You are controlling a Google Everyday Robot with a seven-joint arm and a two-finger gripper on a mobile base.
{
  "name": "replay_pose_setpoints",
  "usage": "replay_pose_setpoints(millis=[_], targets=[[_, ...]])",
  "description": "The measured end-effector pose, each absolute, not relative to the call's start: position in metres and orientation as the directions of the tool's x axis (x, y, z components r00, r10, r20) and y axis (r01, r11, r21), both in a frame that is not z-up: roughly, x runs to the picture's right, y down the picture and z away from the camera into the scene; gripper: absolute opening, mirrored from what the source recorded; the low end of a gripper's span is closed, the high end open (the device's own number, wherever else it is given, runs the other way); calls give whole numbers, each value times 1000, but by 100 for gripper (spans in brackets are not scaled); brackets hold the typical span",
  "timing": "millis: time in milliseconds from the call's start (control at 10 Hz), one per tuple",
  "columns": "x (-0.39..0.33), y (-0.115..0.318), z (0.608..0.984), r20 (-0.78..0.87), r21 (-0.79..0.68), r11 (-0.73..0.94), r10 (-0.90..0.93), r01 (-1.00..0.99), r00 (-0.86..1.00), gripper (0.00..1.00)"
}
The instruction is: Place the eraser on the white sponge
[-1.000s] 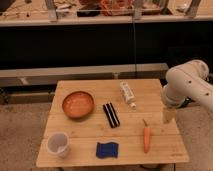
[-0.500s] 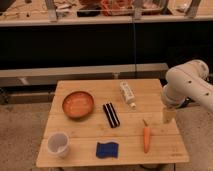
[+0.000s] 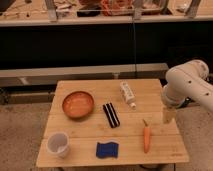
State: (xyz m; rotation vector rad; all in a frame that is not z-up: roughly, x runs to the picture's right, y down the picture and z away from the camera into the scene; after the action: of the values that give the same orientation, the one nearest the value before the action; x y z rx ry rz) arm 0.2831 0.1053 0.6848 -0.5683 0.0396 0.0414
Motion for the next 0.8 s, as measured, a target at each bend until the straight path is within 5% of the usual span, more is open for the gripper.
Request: replay_pose_setpoints(millis=[800], targets=[[200, 104, 716, 65, -518, 843, -127, 142, 990, 80]])
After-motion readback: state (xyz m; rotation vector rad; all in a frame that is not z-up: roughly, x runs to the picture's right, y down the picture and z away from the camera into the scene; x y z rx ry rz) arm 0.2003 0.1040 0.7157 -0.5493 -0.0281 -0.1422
